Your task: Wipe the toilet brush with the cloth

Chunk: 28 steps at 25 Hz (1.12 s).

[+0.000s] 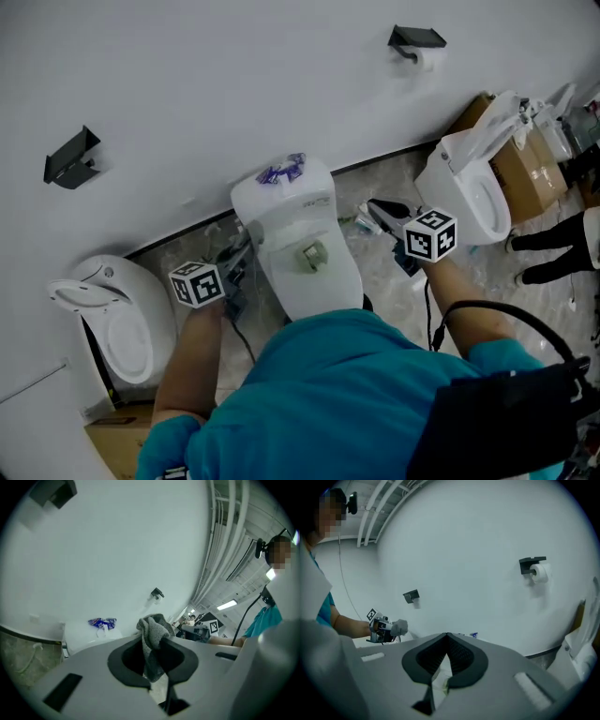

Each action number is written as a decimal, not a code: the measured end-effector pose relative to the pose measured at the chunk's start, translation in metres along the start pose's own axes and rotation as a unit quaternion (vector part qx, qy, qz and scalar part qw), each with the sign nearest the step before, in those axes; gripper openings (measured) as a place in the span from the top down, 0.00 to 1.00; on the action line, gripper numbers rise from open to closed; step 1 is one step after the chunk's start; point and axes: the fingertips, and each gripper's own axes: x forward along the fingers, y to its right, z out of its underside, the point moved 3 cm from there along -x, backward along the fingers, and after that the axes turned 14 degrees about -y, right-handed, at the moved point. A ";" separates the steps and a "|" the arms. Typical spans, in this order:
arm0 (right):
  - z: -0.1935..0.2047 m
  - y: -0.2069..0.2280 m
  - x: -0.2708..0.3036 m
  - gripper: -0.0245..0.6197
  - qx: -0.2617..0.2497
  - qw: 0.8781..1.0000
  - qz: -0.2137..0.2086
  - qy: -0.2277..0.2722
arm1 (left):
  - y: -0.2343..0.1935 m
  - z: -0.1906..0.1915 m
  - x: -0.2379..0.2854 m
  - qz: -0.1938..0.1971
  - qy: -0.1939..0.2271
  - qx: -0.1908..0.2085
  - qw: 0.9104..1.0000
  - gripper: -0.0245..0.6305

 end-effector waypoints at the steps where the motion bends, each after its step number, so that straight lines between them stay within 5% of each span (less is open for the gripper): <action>1: -0.004 -0.002 -0.007 0.97 0.001 1.000 -0.001 0.005 | 0.008 -0.003 -0.010 -0.009 0.005 0.011 1.000 0.90; 7: -0.026 -0.001 -0.058 0.97 -0.009 0.999 -0.016 0.044 | 0.070 -0.020 -0.057 -0.059 0.062 0.052 0.995 0.90; 14: -0.022 0.018 -0.135 0.97 -0.067 0.994 -0.038 0.074 | 0.165 -0.008 -0.051 -0.095 0.156 0.051 0.982 0.90; 22: 0.018 0.047 -0.201 0.97 -0.080 0.990 -0.076 0.083 | 0.262 0.035 0.003 -0.133 0.204 0.049 0.969 0.90; 28: 0.027 0.027 -0.212 0.97 -0.079 0.987 -0.099 0.098 | 0.294 0.043 -0.020 -0.164 0.228 0.077 0.957 0.90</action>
